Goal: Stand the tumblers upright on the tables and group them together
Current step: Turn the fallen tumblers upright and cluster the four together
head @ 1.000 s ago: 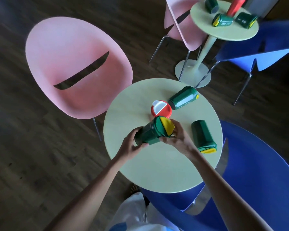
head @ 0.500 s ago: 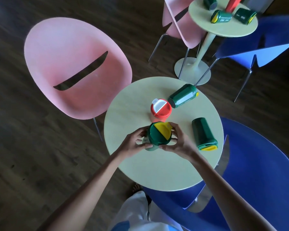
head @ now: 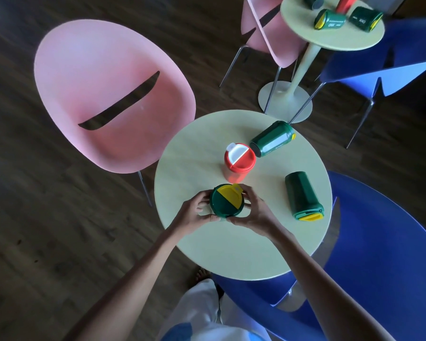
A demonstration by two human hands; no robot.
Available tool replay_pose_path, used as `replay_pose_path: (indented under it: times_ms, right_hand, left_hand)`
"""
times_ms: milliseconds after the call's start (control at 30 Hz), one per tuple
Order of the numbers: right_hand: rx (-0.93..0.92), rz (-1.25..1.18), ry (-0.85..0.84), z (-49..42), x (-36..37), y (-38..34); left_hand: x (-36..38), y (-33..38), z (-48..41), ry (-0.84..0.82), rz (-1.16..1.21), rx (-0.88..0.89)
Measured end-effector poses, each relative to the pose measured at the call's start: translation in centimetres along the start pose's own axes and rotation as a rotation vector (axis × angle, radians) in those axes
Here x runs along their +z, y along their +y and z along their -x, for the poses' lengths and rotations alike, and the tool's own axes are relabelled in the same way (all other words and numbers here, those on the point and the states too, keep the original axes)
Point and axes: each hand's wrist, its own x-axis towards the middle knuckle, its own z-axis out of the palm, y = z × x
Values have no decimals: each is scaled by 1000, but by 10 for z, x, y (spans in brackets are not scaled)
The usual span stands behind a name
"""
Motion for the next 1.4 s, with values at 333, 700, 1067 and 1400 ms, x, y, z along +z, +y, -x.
replay_pose_path:
  times_ms: [333, 700, 1067, 1400]
  right_hand:
    - [-21, 60, 2, 5, 4, 6]
    - [3, 72, 290, 71, -35, 47]
    - [155, 44, 565, 110, -129, 118]
    - [214, -130, 233, 64, -170, 155]
  left_hand:
    - [6, -13, 10, 15, 3, -41]
    - [75, -33, 44, -102, -96, -118]
    - [184, 50, -37, -63, -118, 49]
    - [238, 60, -71, 93, -108, -5]
